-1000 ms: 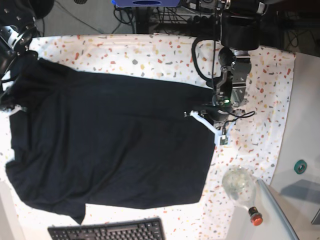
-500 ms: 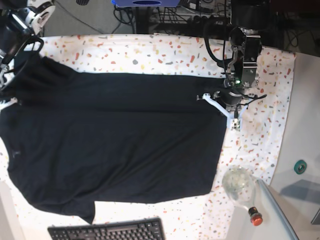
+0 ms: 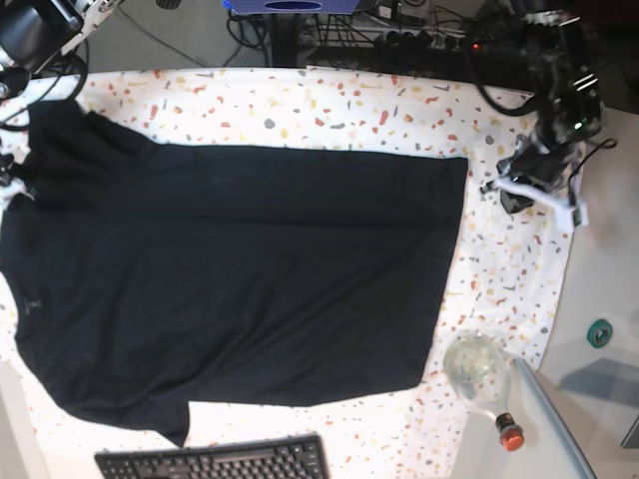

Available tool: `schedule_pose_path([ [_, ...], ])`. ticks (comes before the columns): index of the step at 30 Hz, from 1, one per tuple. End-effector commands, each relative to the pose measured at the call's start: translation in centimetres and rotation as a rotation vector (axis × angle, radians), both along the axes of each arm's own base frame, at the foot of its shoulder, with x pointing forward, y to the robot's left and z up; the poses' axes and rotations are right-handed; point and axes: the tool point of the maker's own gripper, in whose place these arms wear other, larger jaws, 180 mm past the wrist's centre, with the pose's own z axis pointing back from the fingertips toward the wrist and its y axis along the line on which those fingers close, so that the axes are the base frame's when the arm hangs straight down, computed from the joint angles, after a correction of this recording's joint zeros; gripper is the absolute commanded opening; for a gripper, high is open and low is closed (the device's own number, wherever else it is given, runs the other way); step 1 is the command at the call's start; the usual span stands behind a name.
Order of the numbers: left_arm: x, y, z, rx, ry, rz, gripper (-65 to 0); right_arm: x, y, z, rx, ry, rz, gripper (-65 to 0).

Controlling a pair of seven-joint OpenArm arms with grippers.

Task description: Layout the t-shirt on the table in an organized manner, then fold the t-shirt properly

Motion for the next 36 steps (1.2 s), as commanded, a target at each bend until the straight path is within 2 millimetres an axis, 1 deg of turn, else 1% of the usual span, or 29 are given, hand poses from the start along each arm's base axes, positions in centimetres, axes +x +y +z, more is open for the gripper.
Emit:
schedule_pose_path([
  [1, 0.6, 0.0, 1.3, -0.014, -0.055, -0.025, -32.3, 0.3, -1.4, 1.3, -0.022, -0.046, -0.007, -26.7],
  [2, 0.1, -0.3, 1.2, -0.037, -0.054, -0.04, -22.1, -0.1, -1.4, 1.1, -0.009, -0.049, -0.005, -23.1],
  [3, -0.2, -0.8, 1.1, -0.061, -0.059, -0.061, -16.1, -0.3, -1.4, 0.9, -0.001, -0.05, -0.003, -21.8],
  [4, -0.6, -1.2, 1.0, -0.075, -0.06, -0.08, -13.0, -0.5, -1.4, 0.6, 0.007, -0.048, -0.009, -21.8],
  [5, -0.7, -1.6, 0.8, -0.084, -0.06, -0.096, -12.7, -0.5, -1.4, 0.5, 0.011, -0.049, -0.009, -21.8],
  [8, -1.7, -2.0, -1.6, -0.134, -0.011, -0.072, -12.7, -0.4, -1.2, -0.1, 0.024, -0.064, -0.016, -21.8],
  [12, -1.6, -3.4, -3.7, -0.2, 0.019, -0.04, -12.7, -0.1, -1.1, -0.5, 0.033, -0.084, -0.021, -21.8],
  [14, -1.5, -3.8, -4.4, -0.222, 0.033, -0.031, -12.7, -0.3, -1.8, -0.6, 0.032, -0.074, -0.025, -21.8],
  [15, -1.5, -4.0, -4.9, -0.232, 0.045, -0.03, -12.7, 0.0, -1.9, -0.9, 0.048, -0.075, -0.027, -21.8],
  [16, -1.4, -4.7, -5.2, -0.244, 0.055, -0.043, -12.7, 0.6, -2.0, -1.1, 0.062, -0.088, -0.033, -21.8],
  [18, -1.5, -6.7, -6.1, -0.263, 0.084, -0.095, -12.7, 0.9, -3.0, -1.8, 0.088, -0.1, -0.059, -21.8],
  [19, -1.4, -7.4, -6.4, -0.269, 0.092, -0.112, -12.7, 1.1, -3.5, -1.9, 0.113, -0.119, -0.085, -21.8],
  [21, -1.6, -8.2, -6.9, -0.278, 0.11, -0.129, -13.3, 1.5, -4.0, -2.3, 0.174, -0.153, -0.125, -21.6],
  [22, -1.8, -8.3, -7.1, -0.282, 0.117, -0.128, -15.8, 1.4, -4.4, -2.5, 0.193, -0.154, -0.132, -21.6],
  [23, -2.0, -8.3, -7.4, -0.285, 0.125, -0.125, -19.9, 1.4, -4.4, -2.9, 0.212, -0.15, -0.132, -21.6],
  [27, -1.8, -8.3, -7.8, -0.294, 0.134, -0.116, -39.7, 2.0, -4.0, -4.1, 0.244, -0.166, -0.134, -21.6],
  [29, -1.6, -8.3, -7.9, -0.298, 0.135, -0.114, -48.5, 2.2, -3.6, -4.4, 0.248, -0.174, -0.13, -21.6],
  [31, -1.7, -8.4, -8.0, -0.301, 0.139, -0.113, -57.3, 2.0, -3.1, -4.9, 0.256, -0.155, -0.117, -21.6],
  [32, -1.6, -8.4, -7.8, -0.3, 0.135, -0.115, -62.0, 2.1, -2.5, -5.2, 0.263, -0.145, -0.104, -21.8],
  [33, -1.5, -8.4, -7.8, -0.3, 0.134, -0.116, -65.0, 1.9, -1.9, -5.6, 0.273, -0.123, -0.086, -21.8],
  [35, -1.4, -8.4, -7.6, -0.3, 0.13, -0.118, -65.0, 1.8, 0.4, -6.5, 0.308, -0.098, -0.031, -22.2],
  [36, -1.4, -8.3, -7.6, -0.298, 0.13, -0.118, -65.0, 2.1, 1.0, -6.4, 0.315, -0.109, -0.005, -24.2],
])
